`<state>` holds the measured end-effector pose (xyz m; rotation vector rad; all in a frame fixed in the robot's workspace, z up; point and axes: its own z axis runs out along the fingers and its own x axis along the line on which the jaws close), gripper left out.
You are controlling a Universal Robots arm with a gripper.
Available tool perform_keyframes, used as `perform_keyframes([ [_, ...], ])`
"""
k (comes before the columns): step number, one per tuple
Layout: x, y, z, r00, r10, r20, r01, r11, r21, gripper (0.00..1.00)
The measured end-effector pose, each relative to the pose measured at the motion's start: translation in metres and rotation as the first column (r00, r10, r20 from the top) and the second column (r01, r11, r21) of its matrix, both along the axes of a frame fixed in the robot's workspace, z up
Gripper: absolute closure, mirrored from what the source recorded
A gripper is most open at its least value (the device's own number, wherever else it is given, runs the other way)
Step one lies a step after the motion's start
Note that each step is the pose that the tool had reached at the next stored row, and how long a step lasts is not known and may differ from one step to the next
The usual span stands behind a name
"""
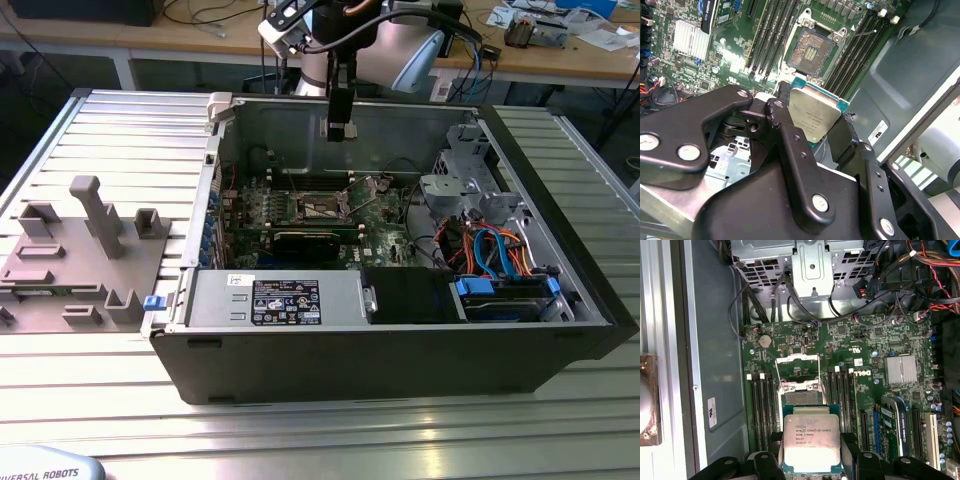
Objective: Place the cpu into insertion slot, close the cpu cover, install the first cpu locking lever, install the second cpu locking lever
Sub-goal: 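Place the cpu into insertion slot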
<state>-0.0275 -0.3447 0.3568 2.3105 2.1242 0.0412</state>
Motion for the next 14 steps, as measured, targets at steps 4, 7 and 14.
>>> perform_keyframes([
  [4, 0.0000, 0.0000, 0.0000, 1.0000, -0.002, 0.0000, 0.002, 1.0000, 0.0000, 0.46],
  [7, 0.0000, 0.0000, 0.0000, 1.0000, -0.005, 0.0000, 0.005, 1.0000, 0.0000, 0.46],
  [14, 0.0000, 0.0000, 0.0000, 1.0000, -0.010, 0.0000, 0.010, 1.0000, 0.0000, 0.46],
])
